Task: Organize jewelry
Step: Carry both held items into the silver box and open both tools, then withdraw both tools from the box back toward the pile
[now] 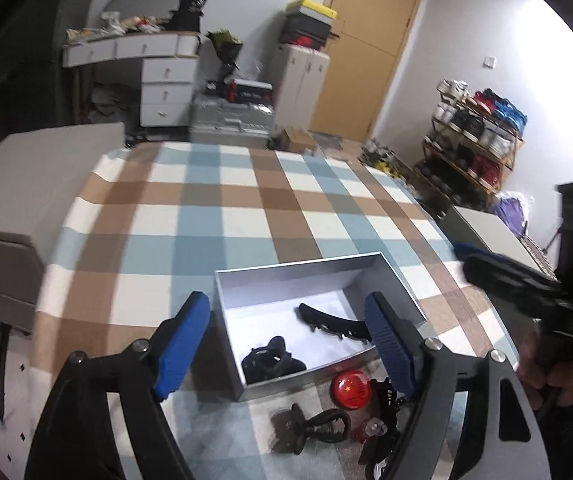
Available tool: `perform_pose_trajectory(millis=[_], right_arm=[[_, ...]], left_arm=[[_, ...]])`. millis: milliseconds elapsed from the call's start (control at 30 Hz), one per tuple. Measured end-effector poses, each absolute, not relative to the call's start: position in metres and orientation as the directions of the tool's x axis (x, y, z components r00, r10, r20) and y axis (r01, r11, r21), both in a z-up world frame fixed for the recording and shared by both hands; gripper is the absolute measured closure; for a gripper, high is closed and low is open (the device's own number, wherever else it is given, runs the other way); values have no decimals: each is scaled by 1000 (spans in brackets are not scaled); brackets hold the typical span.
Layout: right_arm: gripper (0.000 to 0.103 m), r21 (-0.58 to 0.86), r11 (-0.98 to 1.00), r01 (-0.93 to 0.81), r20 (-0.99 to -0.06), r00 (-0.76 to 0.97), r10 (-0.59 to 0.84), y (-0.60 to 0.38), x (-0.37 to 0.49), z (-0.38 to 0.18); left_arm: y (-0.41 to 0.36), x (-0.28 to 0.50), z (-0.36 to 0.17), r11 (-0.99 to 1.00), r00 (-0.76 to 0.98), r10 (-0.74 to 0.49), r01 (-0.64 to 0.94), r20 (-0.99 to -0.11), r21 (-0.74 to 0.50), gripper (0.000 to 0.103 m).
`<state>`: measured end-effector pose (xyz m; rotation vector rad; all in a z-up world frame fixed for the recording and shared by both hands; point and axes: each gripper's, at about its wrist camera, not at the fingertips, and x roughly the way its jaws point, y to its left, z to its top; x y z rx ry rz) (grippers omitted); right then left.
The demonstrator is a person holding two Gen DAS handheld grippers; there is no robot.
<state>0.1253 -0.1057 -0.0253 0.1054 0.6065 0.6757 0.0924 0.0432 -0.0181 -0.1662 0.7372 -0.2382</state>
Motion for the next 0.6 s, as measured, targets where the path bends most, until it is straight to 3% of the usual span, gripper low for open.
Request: perform_pose_trajectory(millis=[100, 167, 367, 433, 600], right_arm=[[26, 260, 789, -557, -440, 659, 610, -109, 103, -11], [24, 255, 787, -562, -405, 677, 614, -111, 86, -2], [2, 185, 812, -554, -324, 745, 583, -110, 39, 10], [0, 161, 814, -558, -314, 753, 578, -108, 25, 10], [0, 147, 834, -531, -334, 767, 548, -110, 0, -3]], left_arm=[[42, 81, -10, 980, 769, -191, 110, -610, -169, 26], [41, 71, -4, 988, 807, -146, 86, -571, -132, 18], [35, 47, 6, 992, 853, -123, 93, -507, -84, 9], [31, 39, 6, 992, 863, -125, 103, -490, -70, 1], [24, 21, -2, 992, 860, -128, 115, -493, -56, 1]])
